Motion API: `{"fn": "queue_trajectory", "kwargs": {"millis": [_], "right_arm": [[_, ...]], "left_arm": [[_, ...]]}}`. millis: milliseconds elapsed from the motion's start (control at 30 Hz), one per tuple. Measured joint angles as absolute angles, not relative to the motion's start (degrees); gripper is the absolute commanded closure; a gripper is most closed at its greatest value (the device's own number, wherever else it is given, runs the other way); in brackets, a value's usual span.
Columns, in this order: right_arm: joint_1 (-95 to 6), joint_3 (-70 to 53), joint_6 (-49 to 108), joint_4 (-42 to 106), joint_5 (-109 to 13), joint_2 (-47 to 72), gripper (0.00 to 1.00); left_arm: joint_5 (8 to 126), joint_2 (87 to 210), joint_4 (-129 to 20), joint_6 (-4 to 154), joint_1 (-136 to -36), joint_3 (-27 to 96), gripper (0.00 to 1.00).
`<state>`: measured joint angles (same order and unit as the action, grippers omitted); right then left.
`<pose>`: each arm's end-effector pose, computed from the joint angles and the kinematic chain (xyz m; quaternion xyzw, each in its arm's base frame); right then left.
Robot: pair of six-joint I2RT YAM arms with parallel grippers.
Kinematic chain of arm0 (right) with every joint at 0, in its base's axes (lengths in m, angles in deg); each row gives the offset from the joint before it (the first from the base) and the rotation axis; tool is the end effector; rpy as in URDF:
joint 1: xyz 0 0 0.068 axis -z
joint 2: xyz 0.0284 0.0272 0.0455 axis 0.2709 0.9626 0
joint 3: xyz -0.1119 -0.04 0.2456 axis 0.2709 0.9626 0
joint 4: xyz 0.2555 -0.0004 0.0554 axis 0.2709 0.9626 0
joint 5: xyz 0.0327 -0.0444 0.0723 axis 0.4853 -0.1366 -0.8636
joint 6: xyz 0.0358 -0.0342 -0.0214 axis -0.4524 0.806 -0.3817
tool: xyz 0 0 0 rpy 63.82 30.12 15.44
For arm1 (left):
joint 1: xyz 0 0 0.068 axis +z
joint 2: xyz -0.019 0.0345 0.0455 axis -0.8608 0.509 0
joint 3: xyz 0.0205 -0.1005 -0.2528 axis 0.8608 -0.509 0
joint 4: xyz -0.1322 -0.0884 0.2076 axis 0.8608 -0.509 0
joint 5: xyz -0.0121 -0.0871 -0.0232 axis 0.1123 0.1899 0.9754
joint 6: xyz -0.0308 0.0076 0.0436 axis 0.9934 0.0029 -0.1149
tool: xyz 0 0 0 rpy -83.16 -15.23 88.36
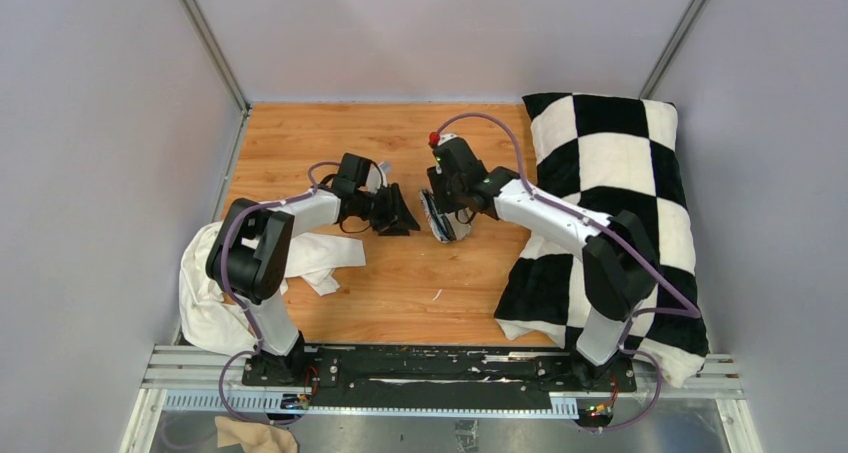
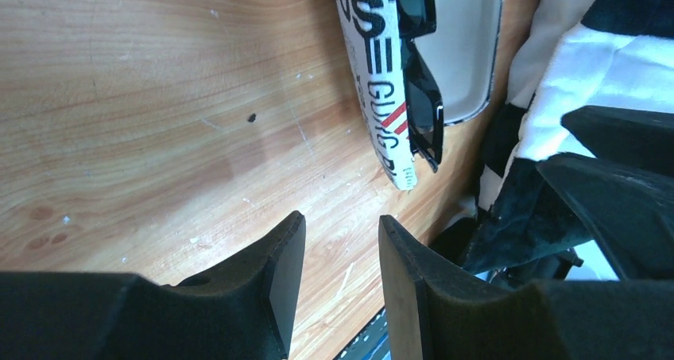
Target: Organize the sunglasses
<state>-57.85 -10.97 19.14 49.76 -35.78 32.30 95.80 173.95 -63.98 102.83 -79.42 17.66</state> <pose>0.2998 0.2671 0.2634 -0.1791 0.8908 0.1708 0.3811 0.3172 -0.1384 0.1587 -0.0492 0.9032 -0.4114 0.1123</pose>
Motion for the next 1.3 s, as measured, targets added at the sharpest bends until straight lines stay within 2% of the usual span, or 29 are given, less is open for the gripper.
{"fn": "queue_trajectory", "kwargs": {"millis": [167, 333, 700, 1067, 1300], "right_arm": [[-52.25, -7.37, 18.97, 49.09, -38.60, 28.06, 0.64], [-43.70, -5.82, 17.11, 48.41, -44.89, 29.88, 0.60], [-39.79, -3.98, 12.89, 43.99, -58.95, 36.33, 0.61], [-37.91, -3.98, 10.05, 40.23, -64.50, 38.34, 0.69], [-37.78, -3.65, 9.13, 39.42, -66.22, 38.45, 0.84]], "left_arm": [[94.05, 173.95, -64.05, 103.49, -79.44, 19.59, 0.58], [91.56, 174.03, -63.52, 104.87, -79.48, 22.21, 0.59], [90.38, 179.91, -59.79, 108.06, -80.16, 25.22, 0.63], [90.53, 181.84, -58.13, 109.24, -80.66, 26.08, 0.66], [90.60, 182.49, -57.67, 109.39, -80.75, 26.36, 0.70]]}}
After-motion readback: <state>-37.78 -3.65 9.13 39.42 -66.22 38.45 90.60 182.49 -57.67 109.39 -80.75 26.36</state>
